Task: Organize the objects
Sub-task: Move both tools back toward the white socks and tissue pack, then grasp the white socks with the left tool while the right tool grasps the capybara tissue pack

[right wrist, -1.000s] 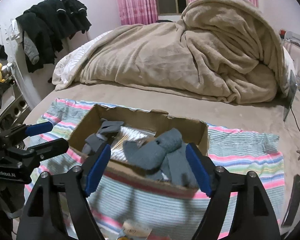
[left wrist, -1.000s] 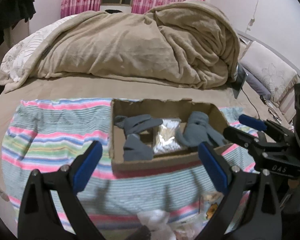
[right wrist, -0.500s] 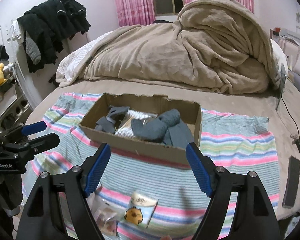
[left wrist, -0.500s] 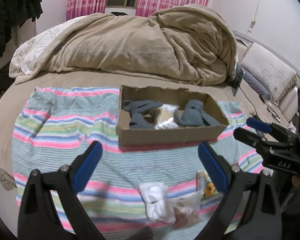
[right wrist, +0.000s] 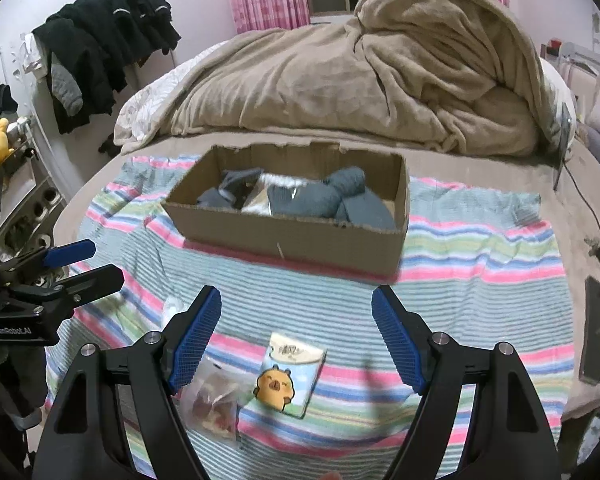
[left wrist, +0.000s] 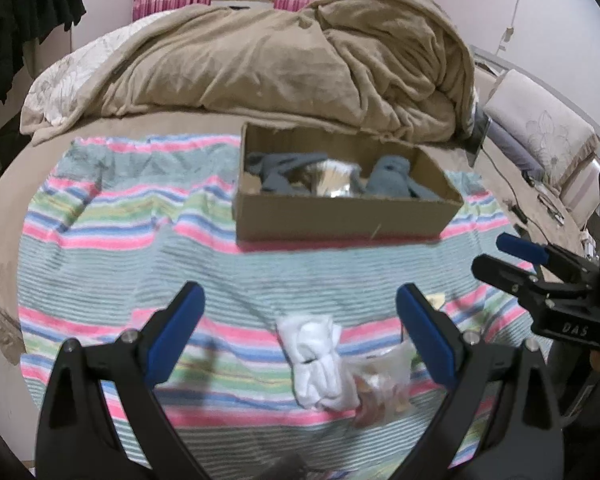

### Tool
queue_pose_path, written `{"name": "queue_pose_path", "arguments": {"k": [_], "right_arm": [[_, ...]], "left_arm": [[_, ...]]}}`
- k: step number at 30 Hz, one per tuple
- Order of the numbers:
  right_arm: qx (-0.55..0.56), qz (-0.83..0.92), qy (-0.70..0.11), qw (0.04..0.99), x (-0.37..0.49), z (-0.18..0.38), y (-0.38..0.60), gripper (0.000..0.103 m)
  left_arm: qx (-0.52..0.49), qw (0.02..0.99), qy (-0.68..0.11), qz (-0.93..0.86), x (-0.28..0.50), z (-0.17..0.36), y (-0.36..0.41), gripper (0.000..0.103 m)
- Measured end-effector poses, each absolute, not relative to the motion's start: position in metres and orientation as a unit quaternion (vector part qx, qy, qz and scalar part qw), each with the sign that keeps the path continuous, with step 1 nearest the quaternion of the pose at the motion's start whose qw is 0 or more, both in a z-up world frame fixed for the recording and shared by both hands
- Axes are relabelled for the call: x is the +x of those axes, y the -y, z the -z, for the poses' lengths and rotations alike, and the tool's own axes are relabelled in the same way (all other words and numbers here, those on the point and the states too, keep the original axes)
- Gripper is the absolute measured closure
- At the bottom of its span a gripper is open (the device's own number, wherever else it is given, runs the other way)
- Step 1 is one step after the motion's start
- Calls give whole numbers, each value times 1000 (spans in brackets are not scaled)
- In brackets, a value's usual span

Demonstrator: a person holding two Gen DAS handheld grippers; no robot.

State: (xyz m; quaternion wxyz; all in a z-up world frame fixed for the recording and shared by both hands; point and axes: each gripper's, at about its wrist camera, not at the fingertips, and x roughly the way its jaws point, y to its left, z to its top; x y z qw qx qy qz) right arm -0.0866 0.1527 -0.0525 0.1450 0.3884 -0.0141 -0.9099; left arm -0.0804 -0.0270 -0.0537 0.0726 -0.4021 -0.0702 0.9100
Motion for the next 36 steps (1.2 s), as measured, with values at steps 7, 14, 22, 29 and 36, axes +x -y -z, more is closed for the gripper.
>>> {"name": "queue_pose_path", "arguments": {"k": [7, 14, 22, 29, 36], "right_arm": [[409, 900, 17, 147, -85, 75, -152, 22], [432, 889, 17, 152, -89, 99, -147, 22], [455, 877, 16, 152, -96, 121, -144, 22], [473, 868, 9, 151, -100, 134, -140, 23], [474, 868, -8, 144, -101, 139, -137, 37]], "left_arm": [[-430, 74, 63, -898, -80, 81, 21, 5], [-460, 67, 50, -884, -86, 110, 12, 6], [-479, 68, 41, -874, -90, 131, 4, 11], [-490, 76, 33, -868, -95, 143, -4, 14], [-495, 84, 16, -865, -98, 151, -11, 26]]}}
